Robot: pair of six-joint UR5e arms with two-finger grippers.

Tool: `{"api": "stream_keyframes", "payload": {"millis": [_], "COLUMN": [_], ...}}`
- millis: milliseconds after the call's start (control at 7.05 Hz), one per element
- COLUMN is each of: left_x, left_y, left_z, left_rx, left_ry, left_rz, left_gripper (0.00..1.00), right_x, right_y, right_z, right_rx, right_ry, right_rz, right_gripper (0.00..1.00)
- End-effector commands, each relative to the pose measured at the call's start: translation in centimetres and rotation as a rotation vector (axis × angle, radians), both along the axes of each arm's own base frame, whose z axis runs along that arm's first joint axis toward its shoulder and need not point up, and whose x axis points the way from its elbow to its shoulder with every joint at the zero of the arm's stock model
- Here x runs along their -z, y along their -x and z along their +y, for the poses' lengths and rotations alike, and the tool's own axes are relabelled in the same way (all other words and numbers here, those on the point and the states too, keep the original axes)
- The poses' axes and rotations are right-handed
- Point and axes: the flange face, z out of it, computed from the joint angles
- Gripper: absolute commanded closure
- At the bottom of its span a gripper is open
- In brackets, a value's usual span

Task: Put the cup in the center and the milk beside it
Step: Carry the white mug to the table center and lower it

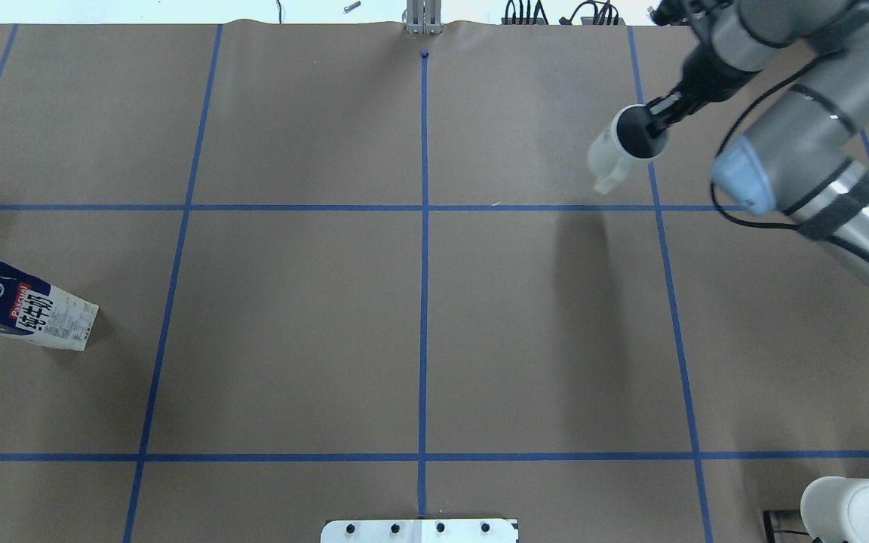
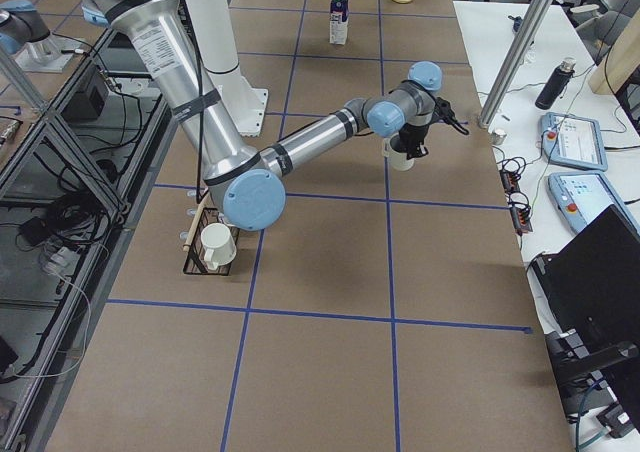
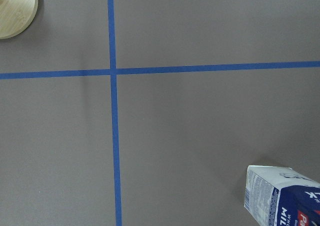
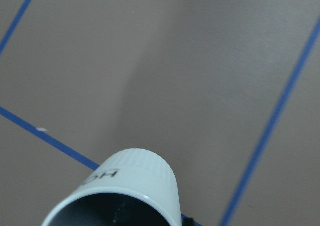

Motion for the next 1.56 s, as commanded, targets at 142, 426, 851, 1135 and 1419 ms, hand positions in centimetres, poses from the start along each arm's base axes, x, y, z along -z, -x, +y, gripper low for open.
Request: {"api": "stream_keyframes", "payload": {"millis": [142, 426, 851, 1135, 1419], "left_x": [0.3, 0.5, 1.0, 1.1, 1.1], "left_y": [0.1, 0.2, 0.1, 0.1, 0.1], "left_z": [0.1, 0.1, -0.3, -0.4, -0.4], "left_rx": [0.000, 0.002, 0.003, 0.004, 0.003], "left_ry": [-0.006, -0.011, -0.022, -0.022, -0.023], "left_rz": [0.001, -0.001, -0.003, -0.002, -0.002], "left_gripper": [0.02, 0.02, 0.02, 0.02, 0.02], "right_x": [11.5, 12.4, 13.8, 13.1, 12.5], "right_y": [15.9, 18.4, 22.0, 22.3, 23.1], "right_z": [1.3, 0.8, -0.8, -1.0, -0.5], "right_rx": [-0.061, -0.056, -0.045, -0.040, -0.022], "right_ry": [0.135, 0.160, 0.162, 0.168, 0.164], "right_rz": [-0.025, -0.012, 0.007, 0.019, 0.029], "right_gripper": [1.00, 1.00, 1.00, 1.00, 1.00]}}
